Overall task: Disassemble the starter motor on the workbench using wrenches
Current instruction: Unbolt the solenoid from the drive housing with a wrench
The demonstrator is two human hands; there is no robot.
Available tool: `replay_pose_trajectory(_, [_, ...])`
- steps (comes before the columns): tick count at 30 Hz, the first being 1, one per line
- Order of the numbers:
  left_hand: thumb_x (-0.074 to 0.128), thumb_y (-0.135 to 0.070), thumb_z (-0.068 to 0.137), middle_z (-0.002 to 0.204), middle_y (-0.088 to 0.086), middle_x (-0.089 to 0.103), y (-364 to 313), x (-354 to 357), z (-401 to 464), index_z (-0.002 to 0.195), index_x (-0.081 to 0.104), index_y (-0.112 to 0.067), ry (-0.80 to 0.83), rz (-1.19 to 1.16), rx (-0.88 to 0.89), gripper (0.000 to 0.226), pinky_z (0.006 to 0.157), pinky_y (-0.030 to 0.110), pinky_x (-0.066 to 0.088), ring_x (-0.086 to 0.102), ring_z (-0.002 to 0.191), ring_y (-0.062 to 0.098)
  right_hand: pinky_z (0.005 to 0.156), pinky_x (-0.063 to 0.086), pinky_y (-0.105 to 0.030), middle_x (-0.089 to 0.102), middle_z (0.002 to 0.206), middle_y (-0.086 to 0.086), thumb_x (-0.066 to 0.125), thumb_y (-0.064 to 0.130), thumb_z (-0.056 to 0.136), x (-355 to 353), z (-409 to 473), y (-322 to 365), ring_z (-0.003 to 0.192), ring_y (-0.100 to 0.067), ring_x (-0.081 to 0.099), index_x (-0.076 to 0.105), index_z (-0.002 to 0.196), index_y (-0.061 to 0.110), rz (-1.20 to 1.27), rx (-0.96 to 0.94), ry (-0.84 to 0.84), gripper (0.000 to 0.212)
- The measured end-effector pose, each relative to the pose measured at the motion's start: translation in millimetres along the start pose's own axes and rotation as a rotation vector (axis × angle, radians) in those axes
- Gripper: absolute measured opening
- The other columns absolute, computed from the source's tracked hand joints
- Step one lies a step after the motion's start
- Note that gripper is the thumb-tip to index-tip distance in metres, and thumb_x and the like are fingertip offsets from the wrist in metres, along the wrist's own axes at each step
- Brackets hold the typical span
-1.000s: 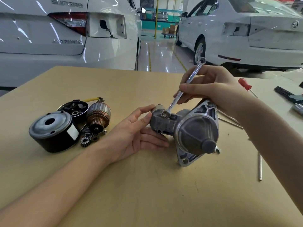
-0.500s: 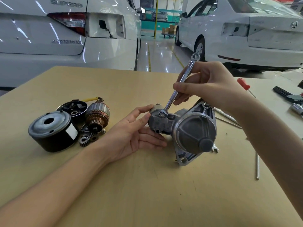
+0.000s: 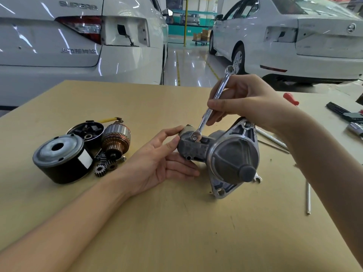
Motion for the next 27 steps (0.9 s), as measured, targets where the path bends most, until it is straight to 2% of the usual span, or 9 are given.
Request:
replay_pose_trajectory(7, [0.050, -0.030, 0.090, 0.083, 0.029, 0.070, 0.9, -1.6, 0.3, 0.132, 0.042, -0.025, 0.017, -0.002, 0.001, 0.043, 0.063, 0.035, 0.059, 0.072, 0.076, 0.037, 0.076, 0.057, -0.040, 0.071, 0.081, -0.014, 0.062, 0.005, 0.087, 1.2, 5.2, 0.7, 0.075, -0.027, 0.071, 0.056, 0.100, -0.002, -0.027, 0.022, 0.052, 0.016])
replay_pose_trajectory(10, [0.050, -0.030, 0.088, 0.082, 0.030, 0.070, 0.7, -0.7, 0.4, 0.130, 0.043, -0.025, -0.001, 0.014, 0.001, 0.043, 0.062, 0.036, 0.059, 0.072, 0.074, 0.037, 0.066, 0.056, -0.032, 0.070, 0.076, -0.006, 0.063, 0.004, 0.087, 5.0, 7.7, 12.2, 0.067, -0.020, 0.067, 0.058, 0.097, 0.001, -0.123, -0.042, 0.087, 0.011])
replay_pose_trajectory(13, [0.051, -0.031, 0.087, 0.080, 0.029, 0.070, 1.5, -2.6, 2.1, 0.127, 0.044, -0.025, -0.027, 0.023, 0.007, 0.041, 0.061, 0.036, 0.059, 0.072, 0.072, 0.036, 0.065, 0.058, -0.029, 0.071, 0.083, -0.012, 0.061, 0.003, 0.089, 26.4, 20.8, 34.2, 0.068, -0.021, 0.068, 0.062, 0.098, 0.003, -0.288, -0.137, 0.226, 0.010])
replay_pose_trajectory(15, [0.051, -0.032, 0.088, 0.079, 0.028, 0.070, 2.3, -3.9, 3.5, 0.126, 0.043, -0.019, -0.029, 0.024, 0.011, 0.041, 0.061, 0.036, 0.060, 0.072, 0.072, 0.036, 0.066, 0.058, -0.027, 0.072, 0.078, -0.009, 0.064, 0.008, 0.088, 52.7, 30.2, 46.8, 0.066, -0.018, 0.069, 0.067, 0.097, 0.010, -0.446, -0.161, 0.370, 0.010])
replay_pose_trajectory(18, [0.068, -0.044, 0.078, 0.082, 0.026, 0.071, 5.7, -3.4, 3.1, 0.117, 0.052, 0.001, -0.018, 0.020, 0.012, 0.061, 0.065, 0.035, 0.060, 0.073, 0.076, 0.034, 0.062, 0.050, -0.019, 0.070, 0.067, 0.011, 0.071, 0.021, 0.083, 88.5, 35.4, 47.7, 0.060, 0.000, 0.061, 0.071, 0.083, 0.031, -0.682, -0.116, 0.651, 0.010])
replay_pose_trajectory(20, [0.080, -0.052, 0.065, 0.085, 0.025, 0.072, 7.0, -2.5, 2.2, 0.110, 0.057, 0.002, -0.014, 0.061, 0.043, 0.073, 0.067, 0.033, 0.059, 0.073, 0.078, 0.032, 0.060, 0.046, -0.014, 0.065, 0.063, 0.024, 0.072, 0.026, 0.081, 95.0, 32.0, 44.2, 0.060, 0.005, 0.058, 0.067, 0.076, 0.039, -0.773, -0.130, 0.729, 0.015])
replay_pose_trajectory(22, [0.064, -0.046, 0.079, 0.084, 0.024, 0.072, 6.8, -2.6, 2.5, 0.112, 0.052, 0.003, -0.022, 0.064, 0.037, 0.061, 0.065, 0.032, 0.059, 0.073, 0.076, 0.031, 0.065, 0.052, -0.027, 0.071, 0.071, 0.015, 0.073, 0.021, 0.081, 85.2, 24.5, 46.6, 0.066, -0.006, 0.063, 0.073, 0.084, 0.028, -0.632, -0.208, 0.662, 0.008])
replay_pose_trajectory(24, [0.052, -0.035, 0.085, 0.080, 0.026, 0.071, 4.4, -2.7, 2.9, 0.115, 0.047, -0.008, -0.037, 0.017, 0.011, 0.041, 0.060, 0.034, 0.059, 0.073, 0.072, 0.034, 0.068, 0.054, -0.036, 0.074, 0.082, -0.008, 0.071, 0.011, 0.083, 61.6, 15.9, 51.3, 0.068, -0.023, 0.065, 0.073, 0.096, 0.013, -0.303, -0.252, 0.465, 0.013])
replay_pose_trajectory(27, [0.052, -0.032, 0.085, 0.079, 0.028, 0.070, 0.1, 0.2, 1.9, 0.124, 0.045, -0.023, -0.038, 0.004, 0.005, 0.041, 0.058, 0.034, 0.059, 0.072, 0.071, 0.036, 0.069, 0.054, -0.025, 0.072, 0.081, -0.005, 0.066, 0.017, 0.081, 14.4, 3.0, 38.8, 0.073, -0.017, 0.065, 0.067, 0.096, 0.010, 0.103, -0.214, 0.137, 0.017])
Point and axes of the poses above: each hand's wrist, its own z-axis towards the middle knuckle, its own x-axis out of the palm, y = z × x, the point moved 4 cm from there along z, towards the middle knuckle
